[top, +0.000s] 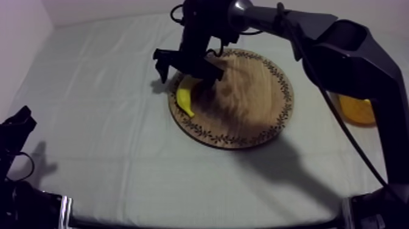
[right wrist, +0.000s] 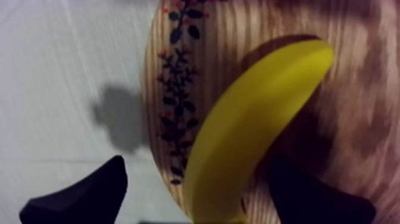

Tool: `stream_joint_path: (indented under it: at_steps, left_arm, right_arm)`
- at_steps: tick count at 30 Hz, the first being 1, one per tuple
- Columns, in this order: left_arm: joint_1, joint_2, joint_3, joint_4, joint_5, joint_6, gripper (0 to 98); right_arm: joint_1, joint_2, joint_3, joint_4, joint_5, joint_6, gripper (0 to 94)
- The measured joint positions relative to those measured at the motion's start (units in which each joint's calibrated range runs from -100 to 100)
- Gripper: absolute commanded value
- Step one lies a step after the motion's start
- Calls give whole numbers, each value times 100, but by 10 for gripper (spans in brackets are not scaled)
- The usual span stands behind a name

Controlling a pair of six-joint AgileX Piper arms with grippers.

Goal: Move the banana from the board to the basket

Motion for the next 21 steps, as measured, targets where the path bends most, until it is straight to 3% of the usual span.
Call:
stream_joint_path:
  at_steps: [14,21]
  left_arm:
    - [0,0,0,0,0,0,1]
    - [0,0,0,0,0,0,1]
  right_arm:
    - [78,212,-340,77,-18,40,387]
    - [78,226,-339,118,-80,88,290]
